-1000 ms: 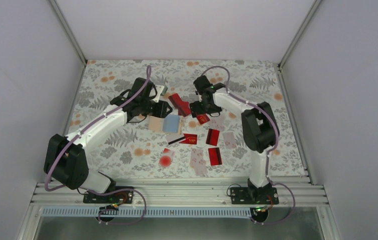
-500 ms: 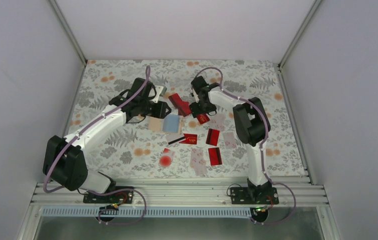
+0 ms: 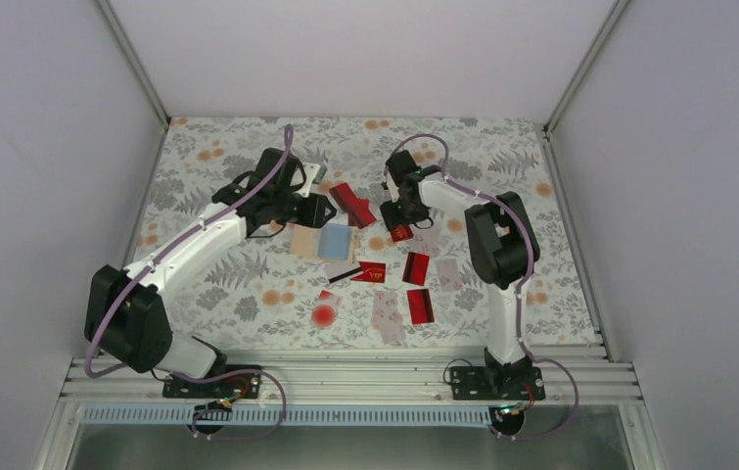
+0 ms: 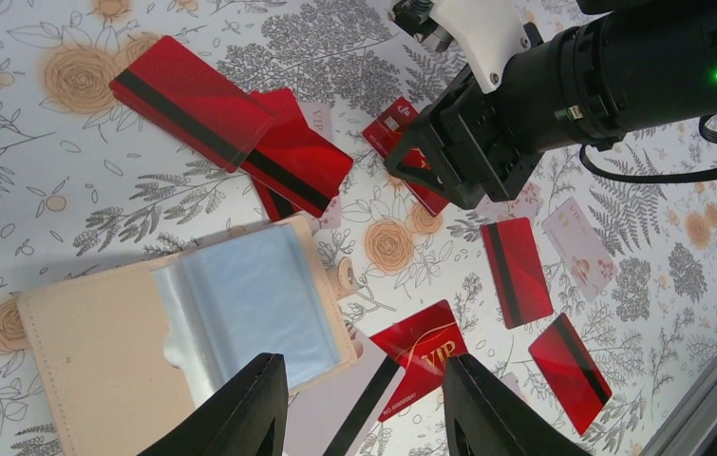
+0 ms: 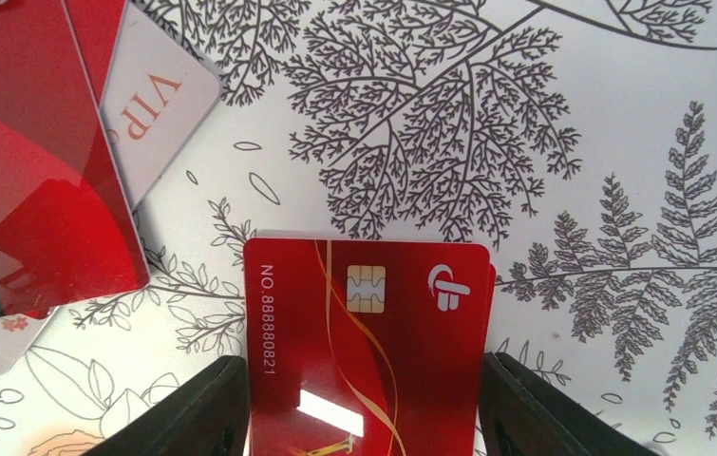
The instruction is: Put the credit cards into the card holder
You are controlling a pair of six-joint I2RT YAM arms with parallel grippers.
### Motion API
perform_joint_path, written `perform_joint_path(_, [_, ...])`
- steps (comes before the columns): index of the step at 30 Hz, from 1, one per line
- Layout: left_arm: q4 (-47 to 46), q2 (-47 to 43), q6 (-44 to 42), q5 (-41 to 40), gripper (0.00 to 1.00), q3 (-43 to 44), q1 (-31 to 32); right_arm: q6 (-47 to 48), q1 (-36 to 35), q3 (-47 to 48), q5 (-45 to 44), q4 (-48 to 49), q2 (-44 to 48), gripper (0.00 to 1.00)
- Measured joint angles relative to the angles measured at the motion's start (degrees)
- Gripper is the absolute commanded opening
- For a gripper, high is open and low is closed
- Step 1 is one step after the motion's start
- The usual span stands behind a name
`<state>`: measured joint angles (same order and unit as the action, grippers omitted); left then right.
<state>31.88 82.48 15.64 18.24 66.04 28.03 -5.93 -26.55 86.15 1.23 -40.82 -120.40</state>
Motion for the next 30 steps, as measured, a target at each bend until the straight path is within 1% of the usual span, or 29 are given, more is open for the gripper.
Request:
perform_joint_path(3, [0.00,0.17,0.00,0.02,0.43,0.11,0.02,-0.02,0.00,-0.33,-0.09,0.17,0.11,0.58])
perform_joint_path(8, [0.02,0.70,0.00,0.00,0.43,0.26,0.02,-0.33,0.00,-0.39,0.24,0.33,0.15,0.52])
perform_joint_path(13, [0.09,0.83,0.00,0.00,0.43,0.96,0.04,-0.52,0.37,0.02,1.05,0.09,0.24,0.50])
perform_joint_path(19, [0.02,0.94,0.09,0.02,0.43,2.10,0.11,-1.09,0.33,0.94,2.03,-2.84,0.24,0.50])
perform_joint_path(26, [0.04,1.62,0.26,0.00,0.43,2.95,0.17,-1.73,0.26,1.75,4.72,-5.27,1.42,0.57])
perform_joint_path(28, [0.04,1.66,0.24,0.00,0.43,3.02,0.26,-2.19,0.15,1.03,6.25,-5.03,2.82,0.64])
perform_joint_path(30, [0.02,1.92,0.24,0.00,0.43,3.06,0.28,-2.82,0.04,-0.70,8.07,-4.81,5.40,0.76])
